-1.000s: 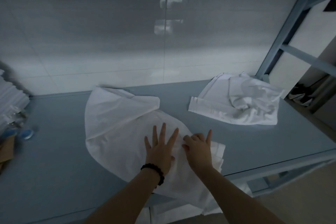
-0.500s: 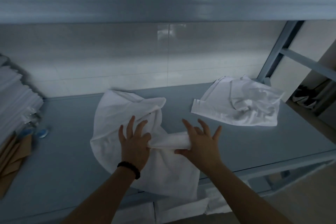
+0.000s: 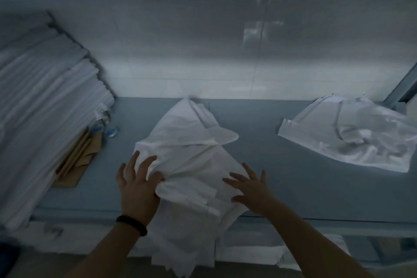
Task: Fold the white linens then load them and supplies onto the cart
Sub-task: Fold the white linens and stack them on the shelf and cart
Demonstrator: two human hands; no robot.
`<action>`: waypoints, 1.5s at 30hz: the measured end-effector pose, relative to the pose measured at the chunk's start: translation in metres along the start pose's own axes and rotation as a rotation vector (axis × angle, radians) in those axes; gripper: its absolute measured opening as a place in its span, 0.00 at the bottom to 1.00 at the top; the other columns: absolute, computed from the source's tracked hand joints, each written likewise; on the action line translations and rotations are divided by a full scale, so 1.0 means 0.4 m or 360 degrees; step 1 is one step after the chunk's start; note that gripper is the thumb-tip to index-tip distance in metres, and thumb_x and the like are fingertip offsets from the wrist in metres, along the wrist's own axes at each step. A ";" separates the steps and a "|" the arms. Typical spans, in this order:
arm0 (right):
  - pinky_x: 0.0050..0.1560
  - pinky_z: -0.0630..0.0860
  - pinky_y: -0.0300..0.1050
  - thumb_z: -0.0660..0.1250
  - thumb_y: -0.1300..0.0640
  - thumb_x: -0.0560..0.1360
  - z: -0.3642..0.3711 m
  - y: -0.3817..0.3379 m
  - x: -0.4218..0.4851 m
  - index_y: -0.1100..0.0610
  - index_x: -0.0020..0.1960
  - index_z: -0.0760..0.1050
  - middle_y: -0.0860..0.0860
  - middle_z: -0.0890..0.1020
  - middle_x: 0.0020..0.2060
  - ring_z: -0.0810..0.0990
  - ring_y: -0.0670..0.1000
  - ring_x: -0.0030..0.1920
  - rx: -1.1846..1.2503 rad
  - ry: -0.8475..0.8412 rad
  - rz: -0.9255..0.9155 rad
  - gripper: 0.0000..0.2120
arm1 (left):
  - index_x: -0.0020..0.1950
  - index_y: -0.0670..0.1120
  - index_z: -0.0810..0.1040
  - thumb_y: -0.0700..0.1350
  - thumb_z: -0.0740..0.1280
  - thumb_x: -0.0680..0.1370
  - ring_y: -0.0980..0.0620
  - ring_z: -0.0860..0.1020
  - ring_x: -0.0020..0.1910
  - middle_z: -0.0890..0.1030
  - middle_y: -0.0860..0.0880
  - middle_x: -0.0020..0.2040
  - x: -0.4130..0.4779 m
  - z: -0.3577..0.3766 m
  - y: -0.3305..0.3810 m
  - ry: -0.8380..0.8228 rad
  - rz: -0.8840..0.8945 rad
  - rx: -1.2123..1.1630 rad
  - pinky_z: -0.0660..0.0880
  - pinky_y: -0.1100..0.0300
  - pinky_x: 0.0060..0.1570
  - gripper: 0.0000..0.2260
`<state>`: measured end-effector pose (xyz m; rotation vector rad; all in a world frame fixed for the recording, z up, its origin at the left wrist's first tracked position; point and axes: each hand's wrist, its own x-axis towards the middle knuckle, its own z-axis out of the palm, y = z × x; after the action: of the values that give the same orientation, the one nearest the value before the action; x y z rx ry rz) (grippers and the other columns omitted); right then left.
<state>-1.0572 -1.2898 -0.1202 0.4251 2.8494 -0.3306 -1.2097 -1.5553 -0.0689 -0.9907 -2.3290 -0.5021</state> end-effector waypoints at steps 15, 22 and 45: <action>0.53 0.17 0.71 0.44 0.33 0.78 0.141 -0.016 0.067 0.31 0.74 0.45 0.42 0.46 0.78 0.36 0.55 0.77 -0.0412 -0.0097 0.0065 0.25 | 0.36 0.45 0.80 0.45 0.59 0.73 0.33 0.66 0.67 0.80 0.41 0.56 -0.015 0.009 -0.065 -0.0117 0.0172 0.0162 0.62 0.31 0.61 0.12; 0.58 0.22 0.73 0.44 0.34 0.79 0.151 0.070 -0.026 0.32 0.75 0.44 0.43 0.45 0.78 0.36 0.55 0.77 -0.0377 -0.0092 0.0169 0.25 | 0.35 0.47 0.79 0.43 0.60 0.73 0.36 0.70 0.66 0.81 0.44 0.56 -0.018 0.084 0.036 -0.0135 0.0339 0.0002 0.62 0.36 0.63 0.10; 0.68 0.40 0.75 0.65 0.39 0.74 0.028 0.152 0.007 0.42 0.66 0.73 0.49 0.57 0.76 0.41 0.55 0.77 0.0047 0.0356 0.0770 0.22 | 0.58 0.64 0.78 0.75 0.57 0.71 0.43 0.48 0.78 0.52 0.50 0.79 -0.116 0.135 0.245 -0.0872 0.1241 -0.0452 0.51 0.41 0.69 0.25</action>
<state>-1.0385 -1.2351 -0.1429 1.1930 2.8235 -0.2419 -1.1286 -1.4870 -0.1279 -2.2606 -2.0639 -0.2521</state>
